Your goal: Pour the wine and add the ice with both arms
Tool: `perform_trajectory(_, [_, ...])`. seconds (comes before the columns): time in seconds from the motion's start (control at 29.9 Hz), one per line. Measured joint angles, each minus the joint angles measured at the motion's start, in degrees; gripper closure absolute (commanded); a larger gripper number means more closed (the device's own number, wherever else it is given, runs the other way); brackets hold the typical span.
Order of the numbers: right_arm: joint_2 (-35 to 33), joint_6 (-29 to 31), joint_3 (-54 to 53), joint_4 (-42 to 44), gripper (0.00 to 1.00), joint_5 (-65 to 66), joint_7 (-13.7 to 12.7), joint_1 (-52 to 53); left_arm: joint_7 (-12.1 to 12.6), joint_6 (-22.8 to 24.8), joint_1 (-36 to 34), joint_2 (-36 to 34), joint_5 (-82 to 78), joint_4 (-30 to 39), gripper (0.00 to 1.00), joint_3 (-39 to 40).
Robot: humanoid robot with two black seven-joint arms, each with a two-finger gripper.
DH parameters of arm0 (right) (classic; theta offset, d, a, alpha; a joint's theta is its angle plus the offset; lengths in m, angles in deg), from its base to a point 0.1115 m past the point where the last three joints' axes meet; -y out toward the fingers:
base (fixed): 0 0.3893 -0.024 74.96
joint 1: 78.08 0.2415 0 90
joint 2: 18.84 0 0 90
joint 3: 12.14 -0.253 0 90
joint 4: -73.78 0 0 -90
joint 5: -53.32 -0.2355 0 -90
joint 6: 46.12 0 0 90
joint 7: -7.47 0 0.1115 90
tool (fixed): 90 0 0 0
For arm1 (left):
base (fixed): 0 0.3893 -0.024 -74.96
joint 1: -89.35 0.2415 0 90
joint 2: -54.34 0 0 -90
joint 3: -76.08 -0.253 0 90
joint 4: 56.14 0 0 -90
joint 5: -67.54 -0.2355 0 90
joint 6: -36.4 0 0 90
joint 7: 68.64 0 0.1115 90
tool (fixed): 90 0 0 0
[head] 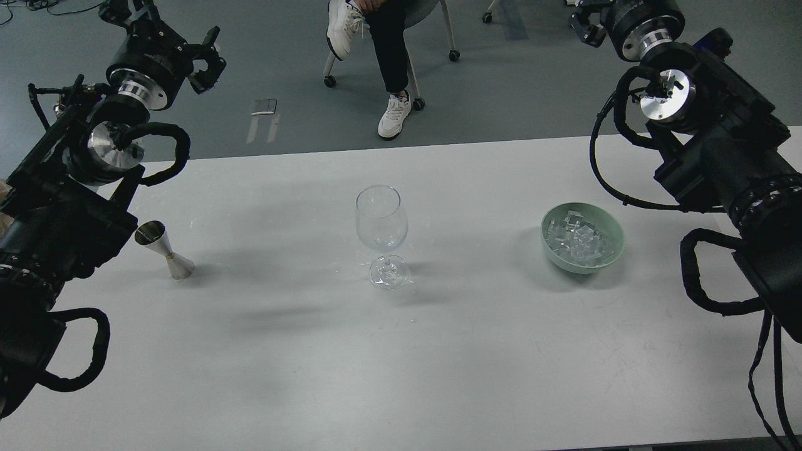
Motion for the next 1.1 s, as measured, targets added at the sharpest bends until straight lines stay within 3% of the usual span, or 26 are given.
perform_trajectory(0.3, [0.2, 0.2, 0.2, -0.7, 0.0, -0.1, 0.0, -0.1, 0.7, -5.6, -0.9, 0.0, 0.0, 0.0, 0.02, 0.2])
perform_trajectory(0.67, [0.2, 0.2, 0.2, -0.8, 0.0, -0.1, 0.1, -0.4, 1.5, -4.3, -0.2, 0.0, 0.1, 1.6, 0.02, 0.3])
perform_trajectory(0.8, [0.1, 0.2, 0.3, -1.4, 0.0, -0.1, 0.2, -0.8, 1.9, -2.6, 1.8, -1.8, 2.0, 6.7, 0.02, 1.7])
perform_trajectory(1.0, [-0.4, 0.2, 0.4, -2.8, 0.0, -0.1, 0.4, -2.1, 2.1, -3.6, 13.5, -8.7, 6.6, 23.5, 0.02, 8.7])
perform_trajectory(1.1, [-0.5, 0.1, 0.4, -3.0, 0.0, -0.1, 0.5, -2.8, 2.1, -5.7, 22.5, -12.6, 8.5, 32.7, 0.02, 13.5])
